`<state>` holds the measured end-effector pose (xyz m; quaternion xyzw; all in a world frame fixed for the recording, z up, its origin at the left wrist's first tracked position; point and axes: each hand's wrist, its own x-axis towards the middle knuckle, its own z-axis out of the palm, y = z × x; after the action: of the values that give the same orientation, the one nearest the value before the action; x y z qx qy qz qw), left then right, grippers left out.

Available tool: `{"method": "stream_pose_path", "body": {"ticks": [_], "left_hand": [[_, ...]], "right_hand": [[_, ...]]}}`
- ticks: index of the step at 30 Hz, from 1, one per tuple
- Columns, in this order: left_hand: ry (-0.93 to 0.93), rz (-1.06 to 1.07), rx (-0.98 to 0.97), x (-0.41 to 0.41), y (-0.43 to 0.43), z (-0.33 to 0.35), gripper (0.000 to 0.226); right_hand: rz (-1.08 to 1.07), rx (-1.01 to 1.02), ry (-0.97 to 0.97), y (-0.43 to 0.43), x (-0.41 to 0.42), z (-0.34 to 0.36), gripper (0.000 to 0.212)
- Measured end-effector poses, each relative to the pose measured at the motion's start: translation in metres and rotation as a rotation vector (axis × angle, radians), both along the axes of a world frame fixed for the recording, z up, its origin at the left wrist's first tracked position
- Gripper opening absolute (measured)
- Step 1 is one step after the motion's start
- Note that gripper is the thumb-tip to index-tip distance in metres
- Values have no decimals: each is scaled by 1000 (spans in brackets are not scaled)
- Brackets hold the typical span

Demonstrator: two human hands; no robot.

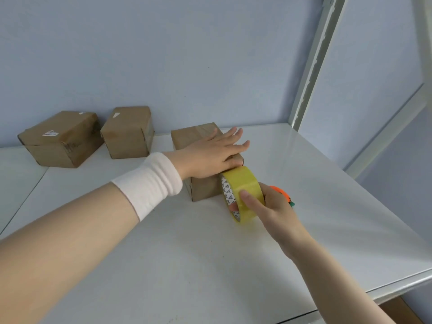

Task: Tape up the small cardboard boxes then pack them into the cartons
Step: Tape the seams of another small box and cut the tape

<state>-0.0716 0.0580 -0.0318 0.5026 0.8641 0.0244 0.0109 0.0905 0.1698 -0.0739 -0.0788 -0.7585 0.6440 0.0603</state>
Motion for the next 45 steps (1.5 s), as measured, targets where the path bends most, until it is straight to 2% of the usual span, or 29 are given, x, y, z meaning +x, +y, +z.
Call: {"method": "stream_pose_path", "body": {"ticks": [4, 6, 8, 12, 15, 20, 23, 24, 26, 28, 30, 32, 36, 42, 45], "left_hand": [[52, 59, 232, 6, -32, -9, 71], [54, 134, 258, 10, -50, -16, 73], [72, 155, 281, 12, -59, -18, 66], [142, 120, 461, 13, -62, -4, 42], [159, 104, 460, 10, -64, 13, 34], [61, 221, 602, -6, -67, 53, 20], [23, 266, 573, -9, -61, 68, 18], [25, 275, 588, -8, -59, 69, 21], [-64, 239, 622, -1, -58, 64, 41], [-150, 215, 479, 4, -59, 51, 77], [-74, 271, 288, 2, -60, 38, 103], [-33, 311, 293, -5, -58, 35, 105], [-72, 318, 325, -11, -53, 36, 97], [-106, 375, 257, -14, -52, 36, 106], [-96, 375, 243, -12, -51, 37, 104]], "right_hand": [[15, 29, 25, -1, -5, -7, 31], [9, 14, 49, -1, -6, -9, 31], [5, -23, 92, -4, -9, -7, 28], [-7, -116, 229, -8, -16, 17, 25], [106, -193, 291, -8, -24, 45, 23], [168, -176, 425, -12, -46, 94, 15], [93, -139, 447, -15, -65, 121, 22], [56, -109, 438, -16, -71, 125, 25], [0, -65, 421, -19, -84, 127, 29], [-36, -65, 407, -18, -92, 124, 30], [-11, -96, 370, -17, -94, 121, 33], [36, -113, 342, -17, -94, 112, 35], [-78, 78, 362, -23, -94, 99, 29], [-83, 42, 461, -27, -63, 104, 24], [-88, 95, 474, -29, -32, 86, 22]]}}
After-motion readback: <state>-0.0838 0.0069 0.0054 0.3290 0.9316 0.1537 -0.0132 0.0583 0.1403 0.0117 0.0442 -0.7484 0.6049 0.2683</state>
